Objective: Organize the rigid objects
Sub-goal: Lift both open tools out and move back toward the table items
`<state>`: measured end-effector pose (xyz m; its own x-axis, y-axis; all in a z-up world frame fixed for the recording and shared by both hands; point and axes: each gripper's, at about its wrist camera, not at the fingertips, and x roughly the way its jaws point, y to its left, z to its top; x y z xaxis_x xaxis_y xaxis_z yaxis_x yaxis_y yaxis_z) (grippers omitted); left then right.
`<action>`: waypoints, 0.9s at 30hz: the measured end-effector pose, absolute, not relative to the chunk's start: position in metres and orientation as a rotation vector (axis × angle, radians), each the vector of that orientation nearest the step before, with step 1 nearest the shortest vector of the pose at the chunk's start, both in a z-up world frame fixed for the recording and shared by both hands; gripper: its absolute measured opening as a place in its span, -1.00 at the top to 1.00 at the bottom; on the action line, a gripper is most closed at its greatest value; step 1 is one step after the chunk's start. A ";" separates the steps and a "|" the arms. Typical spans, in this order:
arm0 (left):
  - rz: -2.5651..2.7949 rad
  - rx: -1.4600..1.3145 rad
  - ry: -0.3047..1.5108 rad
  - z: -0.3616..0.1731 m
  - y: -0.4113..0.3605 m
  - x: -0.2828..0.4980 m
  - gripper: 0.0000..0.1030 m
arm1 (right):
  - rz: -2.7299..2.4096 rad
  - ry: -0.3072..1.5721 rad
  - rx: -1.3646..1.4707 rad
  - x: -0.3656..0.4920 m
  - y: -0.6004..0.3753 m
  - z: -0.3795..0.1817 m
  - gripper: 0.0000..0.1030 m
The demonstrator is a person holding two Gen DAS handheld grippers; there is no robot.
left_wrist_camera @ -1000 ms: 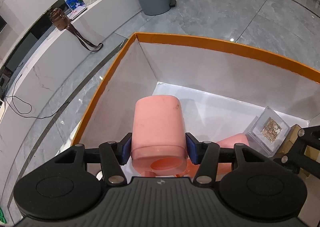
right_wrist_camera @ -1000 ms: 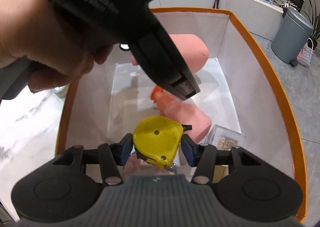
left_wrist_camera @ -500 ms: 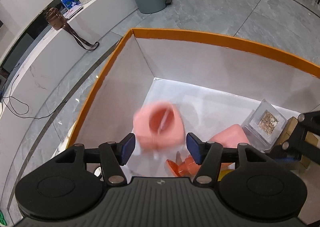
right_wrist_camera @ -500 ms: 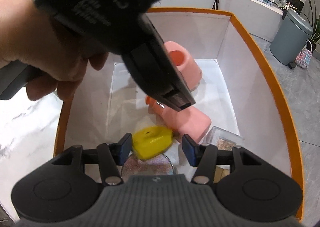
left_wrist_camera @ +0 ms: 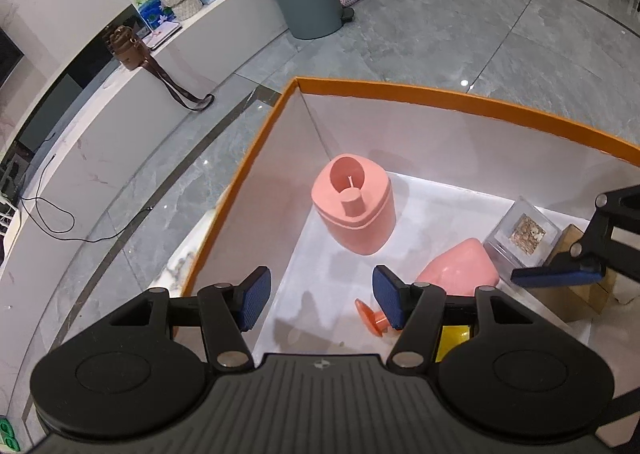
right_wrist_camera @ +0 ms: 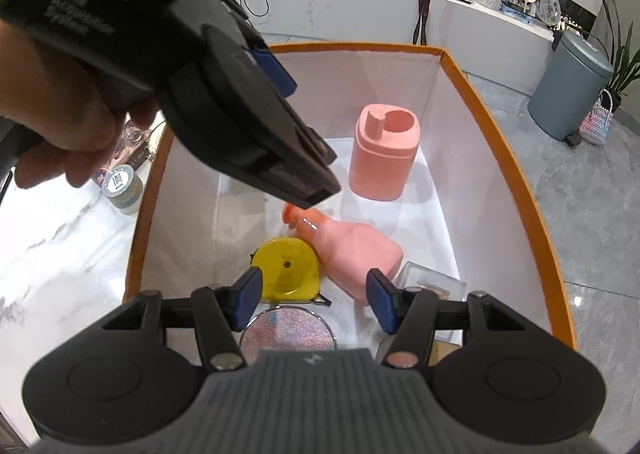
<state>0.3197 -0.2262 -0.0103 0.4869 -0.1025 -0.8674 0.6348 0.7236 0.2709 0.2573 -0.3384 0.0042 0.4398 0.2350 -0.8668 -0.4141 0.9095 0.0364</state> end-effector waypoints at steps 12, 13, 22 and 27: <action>-0.463 0.615 0.920 0.021 -0.200 0.301 -0.34 | 0.387 0.994 -0.191 0.246 -0.337 0.029 -0.11; -0.458 0.613 0.917 0.023 -0.196 0.299 -0.34 | 0.387 0.989 -0.192 0.244 -0.336 0.030 -0.11; -0.401 0.564 0.903 0.040 -0.143 0.280 -0.34 | 0.383 0.950 -0.221 0.231 -0.315 0.040 -0.11; -0.360 0.523 0.907 0.046 -0.108 0.271 -0.35 | 0.394 0.940 -0.242 0.221 -0.300 0.044 -0.11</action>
<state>0.2709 -0.1081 0.0459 0.5707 -0.0772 -0.8176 0.5048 0.8183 0.2751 0.2215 -0.2998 0.0436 0.5262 0.2216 -0.8210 -0.4294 0.9025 -0.0317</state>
